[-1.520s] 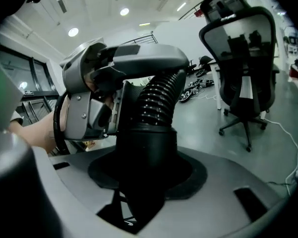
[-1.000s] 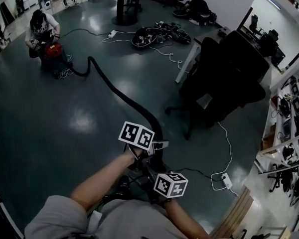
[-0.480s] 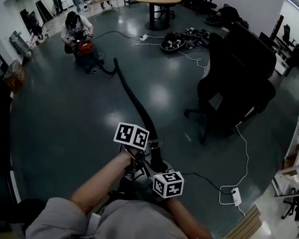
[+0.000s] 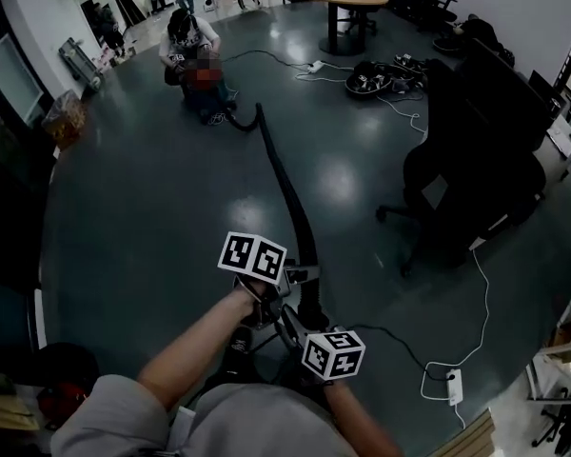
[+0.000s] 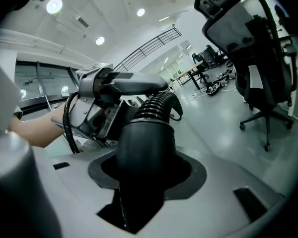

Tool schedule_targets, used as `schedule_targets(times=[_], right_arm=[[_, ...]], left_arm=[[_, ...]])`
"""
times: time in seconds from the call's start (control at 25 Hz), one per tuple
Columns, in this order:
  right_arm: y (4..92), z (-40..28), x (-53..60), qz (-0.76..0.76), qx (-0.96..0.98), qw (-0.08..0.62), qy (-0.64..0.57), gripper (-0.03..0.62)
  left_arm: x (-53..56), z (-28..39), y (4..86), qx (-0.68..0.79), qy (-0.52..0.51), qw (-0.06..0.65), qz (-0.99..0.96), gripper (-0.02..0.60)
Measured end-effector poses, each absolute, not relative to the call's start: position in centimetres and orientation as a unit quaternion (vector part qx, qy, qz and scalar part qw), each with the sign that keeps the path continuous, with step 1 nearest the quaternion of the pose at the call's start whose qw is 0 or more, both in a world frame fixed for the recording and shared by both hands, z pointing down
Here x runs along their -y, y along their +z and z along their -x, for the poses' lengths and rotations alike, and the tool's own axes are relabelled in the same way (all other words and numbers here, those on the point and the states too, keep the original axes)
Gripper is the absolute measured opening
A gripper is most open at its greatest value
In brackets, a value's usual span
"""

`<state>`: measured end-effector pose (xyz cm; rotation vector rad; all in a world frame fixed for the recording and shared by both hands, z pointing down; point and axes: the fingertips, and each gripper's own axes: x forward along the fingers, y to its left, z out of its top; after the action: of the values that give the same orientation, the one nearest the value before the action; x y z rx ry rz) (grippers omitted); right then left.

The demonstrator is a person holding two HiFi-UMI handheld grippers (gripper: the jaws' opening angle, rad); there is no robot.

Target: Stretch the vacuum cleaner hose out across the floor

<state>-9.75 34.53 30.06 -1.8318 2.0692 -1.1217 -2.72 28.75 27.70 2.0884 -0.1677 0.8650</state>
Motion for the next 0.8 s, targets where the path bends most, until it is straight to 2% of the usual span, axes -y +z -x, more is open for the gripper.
schedule_targets(times=[0.12,0.24,0.52,0.56,0.68,0.8], right_arm=[[30.1,11.8,-35.1,0.601,-0.703,0.076,-0.373,0.187],[30.0,13.2,-35.2,0.604,-0.702,0.069,-0.371,0.189],[32.1,18.9,-36.6,0.575,-0.704,0.045,-0.414,0.19],[32.1,19.7,-37.2,0.575,-0.704,0.043,-0.414,0.197],[31.7,20.3,-39.0,0.578,-0.713,0.025,-0.395,0.276],[30.4,18.5,-40.4,0.581,-0.726,-0.018,-0.367,0.281]], left_arm=[[-30.6,2.4,28.8,0.041,0.342,0.447,-0.826,0.319],[-31.4,2.9,28.7,0.024,0.355,0.409,-0.84,0.316],[-34.2,7.9,28.2,-0.033,0.365,0.333,-0.869,0.247],[-34.8,9.0,28.3,-0.042,0.369,0.319,-0.872,0.244],[-35.1,11.6,29.0,-0.054,0.388,0.274,-0.878,0.236],[-34.5,13.4,28.9,-0.057,0.41,0.238,-0.879,0.232]])
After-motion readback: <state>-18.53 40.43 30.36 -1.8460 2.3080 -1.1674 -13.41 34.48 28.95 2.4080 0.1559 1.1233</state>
